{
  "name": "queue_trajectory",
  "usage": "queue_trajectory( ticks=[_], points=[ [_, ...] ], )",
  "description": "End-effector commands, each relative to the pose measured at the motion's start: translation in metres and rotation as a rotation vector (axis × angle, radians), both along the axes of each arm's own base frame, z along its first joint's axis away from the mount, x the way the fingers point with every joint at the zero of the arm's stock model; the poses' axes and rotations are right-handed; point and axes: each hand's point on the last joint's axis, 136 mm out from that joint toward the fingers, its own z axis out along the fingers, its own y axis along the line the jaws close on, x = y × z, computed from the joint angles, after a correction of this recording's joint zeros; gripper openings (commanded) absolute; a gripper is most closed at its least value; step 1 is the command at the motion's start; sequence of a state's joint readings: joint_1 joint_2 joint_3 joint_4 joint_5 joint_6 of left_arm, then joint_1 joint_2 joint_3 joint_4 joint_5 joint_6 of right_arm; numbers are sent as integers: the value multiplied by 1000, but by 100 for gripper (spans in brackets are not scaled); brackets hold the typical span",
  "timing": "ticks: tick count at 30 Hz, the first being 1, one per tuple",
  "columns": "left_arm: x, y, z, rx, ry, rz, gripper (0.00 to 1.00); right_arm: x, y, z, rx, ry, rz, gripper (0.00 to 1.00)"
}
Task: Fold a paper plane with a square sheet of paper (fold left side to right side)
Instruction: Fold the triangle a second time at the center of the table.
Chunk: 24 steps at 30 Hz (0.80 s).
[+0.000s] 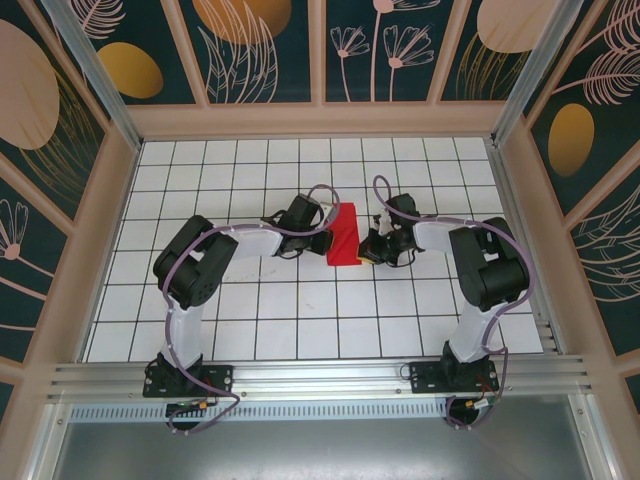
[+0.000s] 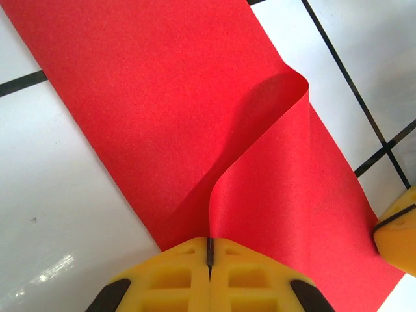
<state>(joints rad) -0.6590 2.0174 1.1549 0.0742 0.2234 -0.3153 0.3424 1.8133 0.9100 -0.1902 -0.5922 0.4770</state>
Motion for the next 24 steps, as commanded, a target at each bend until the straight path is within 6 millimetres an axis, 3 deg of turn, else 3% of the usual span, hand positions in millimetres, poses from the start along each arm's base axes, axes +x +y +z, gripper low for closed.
queue_trajectory(
  ticks=[1,24],
  points=[
    [4,6,-8,34,-7,4,5,-19,-15,-34,-123,88,-1,7],
    [-2,8,8,1,-33,-7,6,-21,-15,-36,-129,96,0,8]
  ],
)
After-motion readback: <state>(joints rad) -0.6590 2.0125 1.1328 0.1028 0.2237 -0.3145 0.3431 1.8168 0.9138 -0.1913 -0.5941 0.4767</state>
